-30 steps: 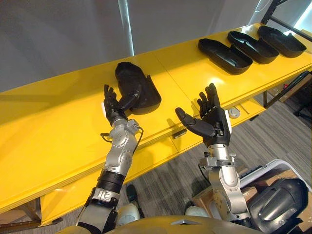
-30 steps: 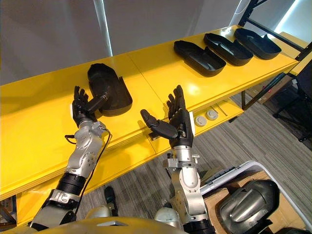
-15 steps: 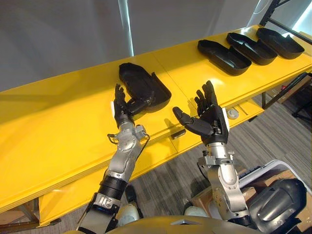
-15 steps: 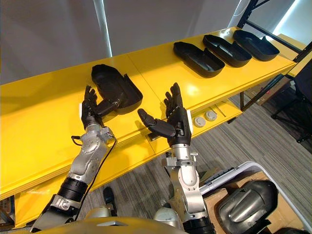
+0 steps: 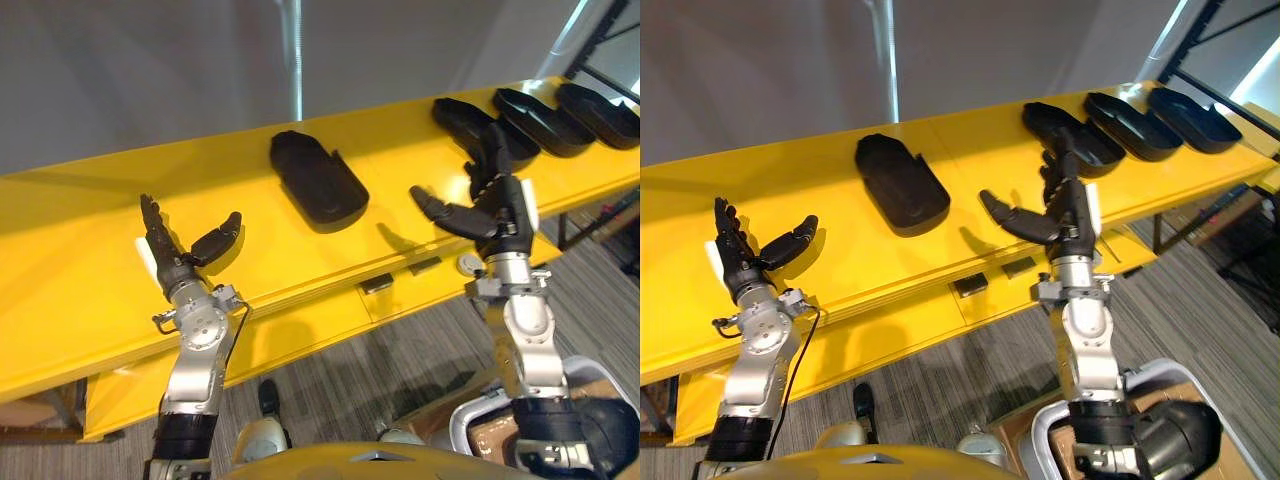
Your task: Walk over and take three plastic housings, then place them on the shelf
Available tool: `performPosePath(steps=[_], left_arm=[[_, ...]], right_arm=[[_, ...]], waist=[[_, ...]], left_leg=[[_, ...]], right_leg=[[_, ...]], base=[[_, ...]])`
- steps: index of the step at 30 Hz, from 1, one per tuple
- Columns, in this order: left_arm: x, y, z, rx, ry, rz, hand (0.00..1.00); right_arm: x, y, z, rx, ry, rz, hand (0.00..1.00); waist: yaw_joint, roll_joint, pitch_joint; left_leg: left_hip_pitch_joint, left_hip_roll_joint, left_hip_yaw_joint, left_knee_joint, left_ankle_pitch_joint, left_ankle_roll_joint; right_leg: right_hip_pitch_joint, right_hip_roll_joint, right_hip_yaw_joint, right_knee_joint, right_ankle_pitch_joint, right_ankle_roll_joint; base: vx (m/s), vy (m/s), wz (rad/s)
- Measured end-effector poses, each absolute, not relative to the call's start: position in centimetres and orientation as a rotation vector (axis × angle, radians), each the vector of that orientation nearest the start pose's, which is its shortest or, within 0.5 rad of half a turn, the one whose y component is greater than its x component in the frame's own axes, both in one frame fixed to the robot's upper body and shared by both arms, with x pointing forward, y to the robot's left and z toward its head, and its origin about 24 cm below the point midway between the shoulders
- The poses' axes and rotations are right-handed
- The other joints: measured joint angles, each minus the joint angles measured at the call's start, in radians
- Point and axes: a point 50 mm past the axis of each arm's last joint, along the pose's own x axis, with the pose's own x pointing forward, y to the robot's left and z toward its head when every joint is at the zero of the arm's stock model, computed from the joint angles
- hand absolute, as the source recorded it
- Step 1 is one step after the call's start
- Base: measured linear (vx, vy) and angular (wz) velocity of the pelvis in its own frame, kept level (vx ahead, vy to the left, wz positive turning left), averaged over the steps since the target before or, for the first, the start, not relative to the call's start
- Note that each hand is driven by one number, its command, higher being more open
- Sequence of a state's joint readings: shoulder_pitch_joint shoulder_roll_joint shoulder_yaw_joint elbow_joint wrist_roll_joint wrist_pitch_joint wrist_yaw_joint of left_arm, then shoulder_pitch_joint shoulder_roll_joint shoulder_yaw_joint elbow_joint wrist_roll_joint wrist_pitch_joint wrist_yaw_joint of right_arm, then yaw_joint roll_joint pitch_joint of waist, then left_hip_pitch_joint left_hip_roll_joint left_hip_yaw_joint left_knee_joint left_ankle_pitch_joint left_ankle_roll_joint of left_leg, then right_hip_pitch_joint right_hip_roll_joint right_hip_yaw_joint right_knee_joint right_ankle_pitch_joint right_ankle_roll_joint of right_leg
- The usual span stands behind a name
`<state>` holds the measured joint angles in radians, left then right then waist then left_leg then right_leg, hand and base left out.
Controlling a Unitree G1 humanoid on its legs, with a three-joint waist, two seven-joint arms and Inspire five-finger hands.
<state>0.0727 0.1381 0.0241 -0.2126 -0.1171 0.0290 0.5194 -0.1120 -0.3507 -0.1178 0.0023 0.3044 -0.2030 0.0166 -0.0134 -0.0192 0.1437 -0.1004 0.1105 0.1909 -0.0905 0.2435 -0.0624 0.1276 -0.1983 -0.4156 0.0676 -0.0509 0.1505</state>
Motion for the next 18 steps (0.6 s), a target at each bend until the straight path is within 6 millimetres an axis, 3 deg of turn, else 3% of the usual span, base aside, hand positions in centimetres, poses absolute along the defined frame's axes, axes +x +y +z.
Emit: performPosePath(steps=[4,8,11,18], left_arm=[[22.3,19.6,8.8,-0.06,-0.218,0.402,1.0],[22.1,18.6,10.0,-0.105,-0.307,0.236,1.0],[22.0,18.5,10.0,-0.119,-0.316,0.179,1.0],[21.5,18.3,9.7,-0.097,-0.322,0.096,1.0]], right_arm=[[27.4,-23.5,10.7,-0.039,-0.282,-0.004,1.0],[28.1,-24.2,8.8,-0.018,-0.149,0.057,1.0],[28.2,-24.3,7.6,0.02,-0.079,0.085,1.0],[28.3,-24.2,7.1,0.025,-0.044,0.107,1.0]], waist=[[0.014,0.015,-0.004],[0.038,0.036,-0.01],[0.042,0.046,-0.009],[0.042,0.049,-0.008]], left_leg=[[-0.014,-0.009,-0.031,0.0,0.0,0.0],[-0.031,-0.017,-0.058,0.0,0.001,-0.002],[-0.03,-0.022,-0.066,0.0,0.004,-0.004],[-0.031,-0.031,-0.084,0.0,0.017,0.002]], right_leg=[[0.013,0.001,-0.041,-0.004,-0.001,0.001],[0.018,0.001,-0.069,-0.006,-0.001,0.002],[0.032,0.001,-0.084,-0.009,0.0,0.003],[0.051,0.0,-0.101,-0.014,-0.001,0.005]], base=[[-0.05,-0.005,0.33],[-0.03,-0.004,0.2],[0.0,-0.02,0.14],[0.02,-0.018,0.08]])
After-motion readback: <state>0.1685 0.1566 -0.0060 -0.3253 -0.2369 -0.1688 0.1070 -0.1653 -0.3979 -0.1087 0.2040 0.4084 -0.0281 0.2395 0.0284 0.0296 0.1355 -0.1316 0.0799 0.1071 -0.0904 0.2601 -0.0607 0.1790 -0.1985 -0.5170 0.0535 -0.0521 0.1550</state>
